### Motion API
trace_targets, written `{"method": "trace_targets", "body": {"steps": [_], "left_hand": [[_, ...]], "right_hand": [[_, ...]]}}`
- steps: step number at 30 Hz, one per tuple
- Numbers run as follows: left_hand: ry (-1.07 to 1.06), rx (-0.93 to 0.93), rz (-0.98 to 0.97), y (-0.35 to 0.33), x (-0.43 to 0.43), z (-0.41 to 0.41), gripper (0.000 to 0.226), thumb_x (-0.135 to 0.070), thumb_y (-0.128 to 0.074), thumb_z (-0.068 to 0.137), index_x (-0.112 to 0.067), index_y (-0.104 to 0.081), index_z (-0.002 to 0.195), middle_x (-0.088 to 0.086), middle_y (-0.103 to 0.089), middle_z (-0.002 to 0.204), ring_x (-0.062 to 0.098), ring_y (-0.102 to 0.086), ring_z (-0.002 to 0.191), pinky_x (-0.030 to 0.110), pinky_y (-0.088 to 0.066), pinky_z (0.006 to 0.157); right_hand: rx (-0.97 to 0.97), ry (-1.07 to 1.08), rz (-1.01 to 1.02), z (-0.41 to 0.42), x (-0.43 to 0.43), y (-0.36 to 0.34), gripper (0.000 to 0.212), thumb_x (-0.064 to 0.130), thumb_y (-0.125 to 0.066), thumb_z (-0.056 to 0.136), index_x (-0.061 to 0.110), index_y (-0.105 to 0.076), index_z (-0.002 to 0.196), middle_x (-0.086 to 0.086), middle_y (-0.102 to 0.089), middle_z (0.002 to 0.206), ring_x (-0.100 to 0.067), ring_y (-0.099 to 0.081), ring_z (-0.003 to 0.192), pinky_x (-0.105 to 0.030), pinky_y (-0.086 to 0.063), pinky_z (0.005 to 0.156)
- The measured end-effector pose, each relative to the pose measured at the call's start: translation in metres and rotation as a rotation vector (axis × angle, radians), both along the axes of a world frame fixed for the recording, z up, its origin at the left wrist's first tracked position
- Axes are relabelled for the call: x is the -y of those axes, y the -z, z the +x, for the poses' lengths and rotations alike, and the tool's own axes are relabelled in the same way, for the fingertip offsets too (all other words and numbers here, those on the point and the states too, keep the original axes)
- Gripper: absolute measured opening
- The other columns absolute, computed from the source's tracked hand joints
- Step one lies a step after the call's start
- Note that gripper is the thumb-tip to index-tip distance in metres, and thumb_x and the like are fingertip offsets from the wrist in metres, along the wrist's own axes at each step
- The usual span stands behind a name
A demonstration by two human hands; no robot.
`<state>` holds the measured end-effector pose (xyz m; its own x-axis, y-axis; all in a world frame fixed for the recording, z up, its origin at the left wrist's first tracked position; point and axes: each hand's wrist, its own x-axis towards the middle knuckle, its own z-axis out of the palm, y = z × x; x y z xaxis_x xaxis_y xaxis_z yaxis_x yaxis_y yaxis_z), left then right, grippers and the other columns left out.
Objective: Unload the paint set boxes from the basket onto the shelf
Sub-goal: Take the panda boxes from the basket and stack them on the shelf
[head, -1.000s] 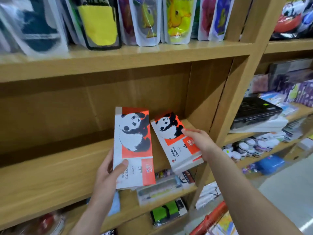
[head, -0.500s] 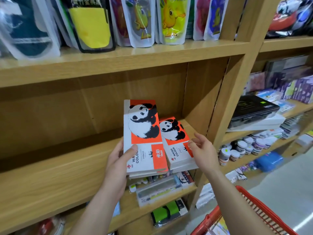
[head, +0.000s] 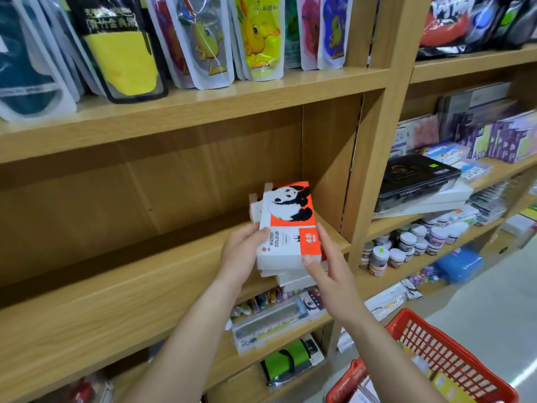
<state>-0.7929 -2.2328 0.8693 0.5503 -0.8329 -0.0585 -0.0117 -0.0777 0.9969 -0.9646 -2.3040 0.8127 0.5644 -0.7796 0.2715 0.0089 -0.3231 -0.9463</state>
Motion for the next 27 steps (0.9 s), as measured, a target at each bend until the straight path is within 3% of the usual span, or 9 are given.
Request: {"method": "trace_targets", "body": {"steps": [2, 5, 8, 11, 13, 17, 20, 23, 27], "left_hand": [[0.053, 0.038, -0.013, 0.013, -0.009, -0.002, 0.023, -0.04, -0.062, 0.099, -0.058, -0.067, 0.112, -0.039, -0.073, 0.104, -0.019, -0.067, 0.091, 0.001, -0.048, 0.065], [0.139, 0.084, 0.012, 0.043, -0.021, -0.006, 0.09, -0.076, -0.069, 0.075, -0.063, -0.021, 0.15, -0.061, -0.047, 0.121, -0.034, -0.047, 0.11, 0.01, -0.044, 0.096], [0.168, 0.231, 0.065, 0.072, -0.018, -0.014, 0.115, -0.054, -0.087, 0.072, -0.072, -0.002, 0.148, -0.043, -0.053, 0.137, -0.016, -0.055, 0.12, 0.018, -0.05, 0.094], [0.092, 0.358, 0.104, 0.083, -0.006, -0.014, 0.132, -0.031, -0.092, 0.073, -0.071, 0.01, 0.146, -0.042, -0.053, 0.13, -0.01, -0.055, 0.117, 0.017, -0.049, 0.093], [0.075, 0.395, 0.102, 0.089, 0.003, -0.011, 0.129, -0.026, -0.088, 0.078, -0.073, 0.012, 0.145, -0.037, -0.056, 0.131, 0.002, -0.058, 0.123, 0.035, -0.054, 0.099], [0.113, 0.463, 0.097, 0.089, 0.023, -0.006, 0.127, -0.033, -0.087, 0.078, -0.073, 0.014, 0.144, -0.03, -0.052, 0.145, 0.003, -0.057, 0.122, 0.045, -0.054, 0.1], [0.2, 0.521, 0.161, 0.088, 0.034, 0.002, 0.146, -0.047, -0.093, 0.059, -0.065, 0.022, 0.148, -0.019, -0.043, 0.159, 0.015, -0.056, 0.132, 0.05, -0.057, 0.096], [0.216, 0.641, 0.2, 0.095, 0.042, 0.01, 0.154, -0.055, -0.092, 0.054, -0.057, 0.029, 0.149, -0.012, -0.04, 0.162, 0.018, -0.055, 0.132, 0.043, -0.056, 0.094], [0.146, 0.72, 0.22, 0.1, 0.055, 0.009, 0.146, -0.072, -0.083, 0.056, -0.055, 0.027, 0.15, -0.006, -0.028, 0.169, 0.024, -0.044, 0.145, 0.052, -0.05, 0.104]], "right_hand": [[0.002, 0.051, -0.048, 0.004, 0.001, 0.001, 0.059, 0.065, -0.052, 0.095, 0.054, -0.034, 0.151, 0.025, -0.052, 0.146, 0.0, -0.049, 0.136, -0.037, -0.045, 0.106], [0.052, 0.083, -0.048, 0.006, 0.009, 0.003, 0.051, 0.054, -0.051, 0.101, 0.046, -0.041, 0.15, 0.017, -0.061, 0.141, -0.008, -0.057, 0.13, -0.046, -0.051, 0.103], [0.092, 0.111, -0.023, 0.001, 0.014, 0.01, 0.048, 0.053, -0.052, 0.1, 0.044, -0.046, 0.147, 0.018, -0.063, 0.139, -0.007, -0.06, 0.128, -0.044, -0.054, 0.101], [0.103, 0.087, -0.003, -0.009, 0.018, 0.027, 0.05, 0.045, -0.058, 0.101, 0.036, -0.048, 0.148, 0.009, -0.062, 0.142, -0.014, -0.059, 0.131, -0.048, -0.052, 0.103], [0.083, 0.052, 0.004, -0.014, 0.021, 0.041, 0.05, 0.037, -0.059, 0.102, 0.032, -0.047, 0.15, 0.005, -0.061, 0.144, -0.018, -0.058, 0.133, -0.046, -0.051, 0.105], [-0.006, 0.149, -0.038, -0.008, 0.036, 0.057, 0.033, 0.021, -0.055, 0.106, 0.038, -0.057, 0.134, 0.011, -0.072, 0.121, -0.01, -0.069, 0.108, -0.034, -0.058, 0.086], [-0.108, 0.235, -0.051, 0.006, 0.052, 0.053, 0.028, 0.024, -0.054, 0.102, 0.048, -0.058, 0.117, 0.026, -0.072, 0.1, 0.002, -0.067, 0.086, -0.019, -0.052, 0.07], [-0.11, 0.257, -0.074, 0.013, 0.059, 0.048, 0.031, 0.028, -0.056, 0.101, 0.049, -0.058, 0.123, 0.033, -0.07, 0.11, 0.008, -0.067, 0.097, -0.009, -0.048, 0.074], [-0.083, 0.347, -0.019, 0.0, 0.047, 0.071, 0.035, 0.042, -0.063, 0.095, 0.051, -0.056, 0.129, 0.028, -0.067, 0.12, 0.001, -0.064, 0.111, -0.02, -0.055, 0.083]]}}
